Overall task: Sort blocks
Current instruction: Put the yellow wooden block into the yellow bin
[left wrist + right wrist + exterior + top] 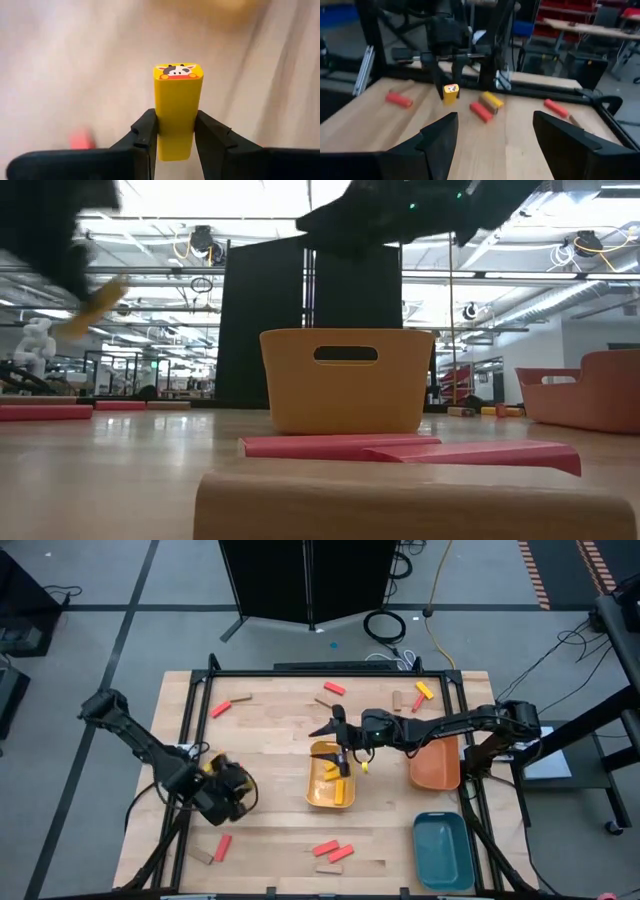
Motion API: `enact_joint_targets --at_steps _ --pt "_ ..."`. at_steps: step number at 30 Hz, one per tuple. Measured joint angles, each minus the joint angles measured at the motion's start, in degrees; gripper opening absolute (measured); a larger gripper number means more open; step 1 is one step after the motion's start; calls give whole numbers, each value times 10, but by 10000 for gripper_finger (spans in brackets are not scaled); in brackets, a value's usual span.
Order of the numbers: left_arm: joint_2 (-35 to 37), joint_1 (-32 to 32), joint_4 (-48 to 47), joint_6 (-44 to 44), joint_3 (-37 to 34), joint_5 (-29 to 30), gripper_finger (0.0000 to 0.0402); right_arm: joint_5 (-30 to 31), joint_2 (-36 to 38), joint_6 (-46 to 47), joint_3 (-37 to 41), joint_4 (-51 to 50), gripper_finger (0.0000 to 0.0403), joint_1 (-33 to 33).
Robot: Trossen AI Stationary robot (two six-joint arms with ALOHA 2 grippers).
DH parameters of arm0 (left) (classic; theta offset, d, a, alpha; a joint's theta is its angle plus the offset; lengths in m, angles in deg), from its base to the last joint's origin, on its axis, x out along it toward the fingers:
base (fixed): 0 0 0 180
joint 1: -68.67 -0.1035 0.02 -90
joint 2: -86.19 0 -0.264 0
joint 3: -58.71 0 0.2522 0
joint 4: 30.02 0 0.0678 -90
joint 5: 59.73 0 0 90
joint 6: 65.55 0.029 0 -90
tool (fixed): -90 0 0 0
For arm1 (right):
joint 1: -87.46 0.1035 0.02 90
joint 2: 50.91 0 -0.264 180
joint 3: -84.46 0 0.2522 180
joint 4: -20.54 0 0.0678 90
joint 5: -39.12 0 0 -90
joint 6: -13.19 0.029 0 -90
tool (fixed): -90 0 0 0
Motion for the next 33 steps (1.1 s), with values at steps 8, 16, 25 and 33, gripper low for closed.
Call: enact_joint_targets --at_steps 8,16,25,33 --pt "-2 -82 272 396 -15 144 94 -4 -98 45 -22 164 251 10" --pt "-42 -152 425 545 -15 41 94 -3 -108 -3 -84 78 251 38" --pt "-50 -181 438 547 -15 1 94 1 -104 -49 -91 45 251 63" --pt "-50 -181 476 576 -15 -43 94 3 -105 -50 -91 44 251 62"
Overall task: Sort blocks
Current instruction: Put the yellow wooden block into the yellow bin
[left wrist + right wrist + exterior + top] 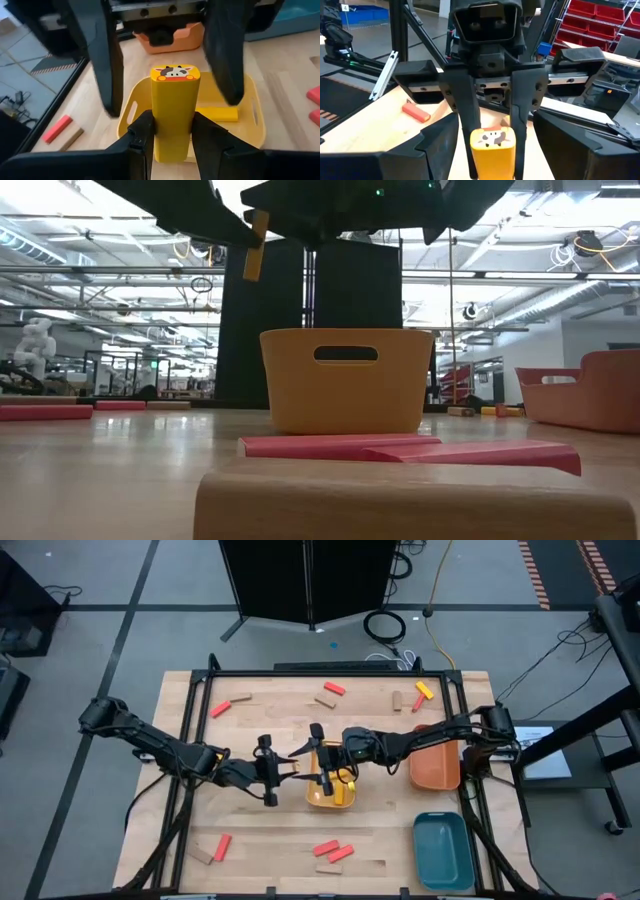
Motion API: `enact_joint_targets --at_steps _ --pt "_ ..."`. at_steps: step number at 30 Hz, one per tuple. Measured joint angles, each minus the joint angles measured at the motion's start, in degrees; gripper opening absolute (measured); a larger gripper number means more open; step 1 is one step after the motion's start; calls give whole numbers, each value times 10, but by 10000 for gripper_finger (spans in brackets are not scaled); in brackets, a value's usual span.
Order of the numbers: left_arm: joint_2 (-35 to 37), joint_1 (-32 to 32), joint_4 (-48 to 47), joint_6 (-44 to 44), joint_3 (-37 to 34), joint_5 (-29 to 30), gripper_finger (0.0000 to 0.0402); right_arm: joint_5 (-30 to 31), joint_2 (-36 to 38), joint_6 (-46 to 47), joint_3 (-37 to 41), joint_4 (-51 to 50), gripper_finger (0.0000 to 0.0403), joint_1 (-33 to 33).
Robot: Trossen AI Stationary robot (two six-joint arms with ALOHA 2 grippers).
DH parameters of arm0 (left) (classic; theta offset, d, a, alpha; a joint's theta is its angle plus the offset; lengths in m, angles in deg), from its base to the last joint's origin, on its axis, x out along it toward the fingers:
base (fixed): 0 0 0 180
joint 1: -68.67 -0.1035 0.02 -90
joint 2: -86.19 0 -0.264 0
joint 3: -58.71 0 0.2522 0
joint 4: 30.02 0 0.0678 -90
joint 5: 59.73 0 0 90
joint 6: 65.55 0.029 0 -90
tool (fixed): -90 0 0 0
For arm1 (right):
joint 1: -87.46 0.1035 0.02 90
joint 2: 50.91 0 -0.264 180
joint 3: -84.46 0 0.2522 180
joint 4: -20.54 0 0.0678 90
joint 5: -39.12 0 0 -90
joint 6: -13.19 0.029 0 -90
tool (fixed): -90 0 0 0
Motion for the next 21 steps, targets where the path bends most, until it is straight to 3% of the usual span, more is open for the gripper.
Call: enact_joint_targets --at_steps 11,21 --pt "0 0 33 5 0 -3 94 0 0 9 0 0 241 0" --pt "0 0 35 -6 0 9 99 35 0 10 1 7 134 1"
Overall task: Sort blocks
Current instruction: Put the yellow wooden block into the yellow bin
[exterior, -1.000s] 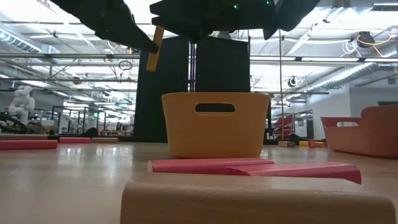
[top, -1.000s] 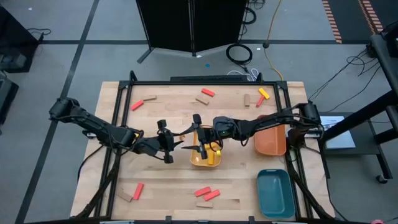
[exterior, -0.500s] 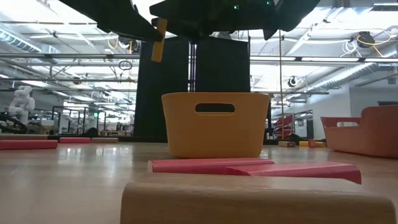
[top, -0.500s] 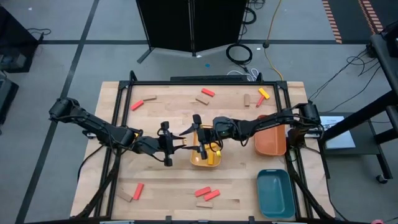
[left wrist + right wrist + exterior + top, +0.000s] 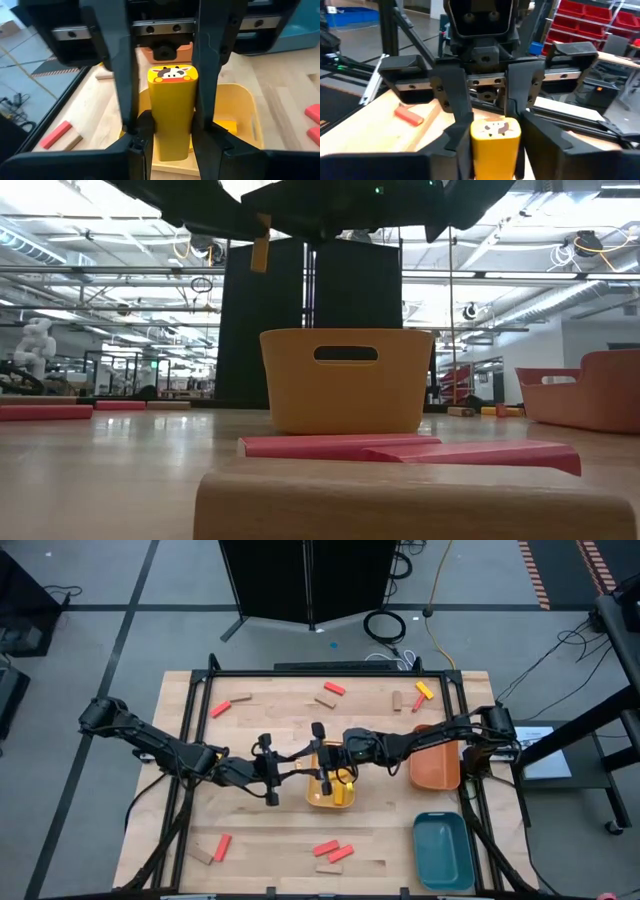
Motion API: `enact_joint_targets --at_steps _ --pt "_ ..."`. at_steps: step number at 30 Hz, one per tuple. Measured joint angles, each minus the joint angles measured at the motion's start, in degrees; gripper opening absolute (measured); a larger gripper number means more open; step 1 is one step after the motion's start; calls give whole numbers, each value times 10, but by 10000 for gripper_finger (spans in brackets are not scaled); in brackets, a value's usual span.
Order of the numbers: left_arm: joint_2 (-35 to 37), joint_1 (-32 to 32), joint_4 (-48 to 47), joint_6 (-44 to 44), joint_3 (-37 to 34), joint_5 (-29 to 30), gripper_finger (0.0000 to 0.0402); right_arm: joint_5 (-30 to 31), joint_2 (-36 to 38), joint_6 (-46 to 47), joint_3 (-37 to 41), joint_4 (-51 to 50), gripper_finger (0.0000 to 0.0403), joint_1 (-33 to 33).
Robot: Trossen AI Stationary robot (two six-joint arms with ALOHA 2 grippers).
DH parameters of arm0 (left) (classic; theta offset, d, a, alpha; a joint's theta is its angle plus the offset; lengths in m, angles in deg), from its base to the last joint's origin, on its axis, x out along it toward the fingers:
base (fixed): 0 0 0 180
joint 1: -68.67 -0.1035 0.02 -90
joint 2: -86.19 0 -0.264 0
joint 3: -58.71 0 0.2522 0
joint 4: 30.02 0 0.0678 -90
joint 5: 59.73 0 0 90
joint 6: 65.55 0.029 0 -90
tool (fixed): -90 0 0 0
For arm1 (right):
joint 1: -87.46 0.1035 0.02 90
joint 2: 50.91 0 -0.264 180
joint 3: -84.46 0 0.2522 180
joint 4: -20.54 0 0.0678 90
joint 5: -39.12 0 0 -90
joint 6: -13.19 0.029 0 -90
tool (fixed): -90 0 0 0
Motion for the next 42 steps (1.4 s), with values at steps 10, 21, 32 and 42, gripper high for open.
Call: enact_joint_targets --at_steps 10,21,32,42 --pt "3 1 -29 -13 4 19 203 30 14 -4 0 -21 81 -1" --pt "43 -12 -468 -305 49 -43 227 65 83 65 0 -312 110 -5" --pt "41 -39 -669 -432 49 -169 228 66 58 127 0 -391 128 -5" --pt "41 -39 -718 -456 58 -205 228 65 57 139 0 -439 212 -6"
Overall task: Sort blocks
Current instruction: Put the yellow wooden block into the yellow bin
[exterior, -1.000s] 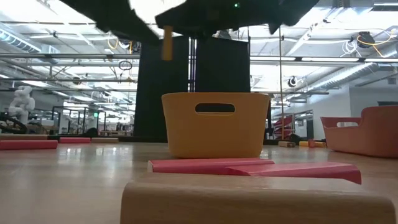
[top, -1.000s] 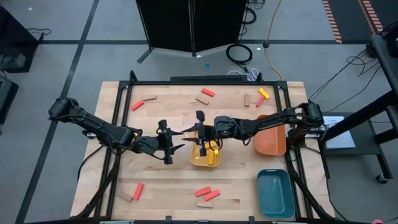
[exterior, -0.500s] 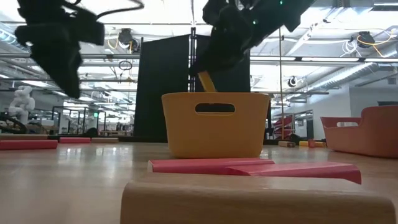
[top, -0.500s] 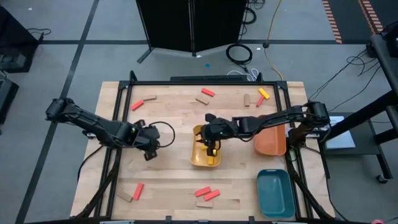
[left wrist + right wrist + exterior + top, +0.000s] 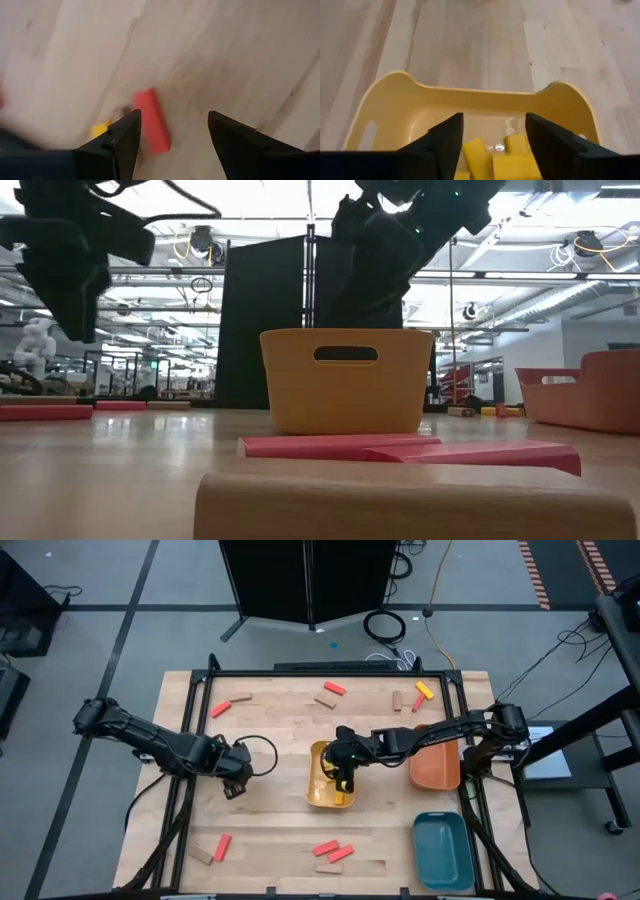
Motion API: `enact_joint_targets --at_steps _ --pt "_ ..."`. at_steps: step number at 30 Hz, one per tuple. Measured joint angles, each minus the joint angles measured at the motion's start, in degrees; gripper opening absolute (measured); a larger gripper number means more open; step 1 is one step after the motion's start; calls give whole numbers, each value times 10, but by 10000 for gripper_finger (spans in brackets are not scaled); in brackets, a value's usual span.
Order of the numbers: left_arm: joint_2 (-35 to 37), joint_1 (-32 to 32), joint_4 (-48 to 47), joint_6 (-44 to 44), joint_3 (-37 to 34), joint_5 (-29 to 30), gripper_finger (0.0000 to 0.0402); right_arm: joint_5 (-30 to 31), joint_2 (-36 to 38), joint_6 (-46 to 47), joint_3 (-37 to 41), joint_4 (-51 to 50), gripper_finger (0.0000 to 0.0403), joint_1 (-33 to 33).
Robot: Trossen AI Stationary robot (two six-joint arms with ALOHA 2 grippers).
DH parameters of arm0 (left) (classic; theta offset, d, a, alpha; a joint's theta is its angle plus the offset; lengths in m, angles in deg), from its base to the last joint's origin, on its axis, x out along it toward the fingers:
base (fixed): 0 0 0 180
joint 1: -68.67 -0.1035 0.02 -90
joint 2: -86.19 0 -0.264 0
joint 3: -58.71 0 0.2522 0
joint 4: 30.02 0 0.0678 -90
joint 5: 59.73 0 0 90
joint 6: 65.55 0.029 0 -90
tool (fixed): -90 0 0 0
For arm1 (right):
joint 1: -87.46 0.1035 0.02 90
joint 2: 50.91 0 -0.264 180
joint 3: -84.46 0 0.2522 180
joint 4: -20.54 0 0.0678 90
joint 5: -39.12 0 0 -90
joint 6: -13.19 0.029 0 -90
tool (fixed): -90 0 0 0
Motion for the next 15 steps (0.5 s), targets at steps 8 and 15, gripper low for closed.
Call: enact_joint_targets --at_steps 8,15 --pt "0 -27 -117 -110 -13 15 228 0 0 -25 0 4 244 0" --pt "-37 -129 -118 -56 -21 8 217 0 0 -25 0 5 241 1"
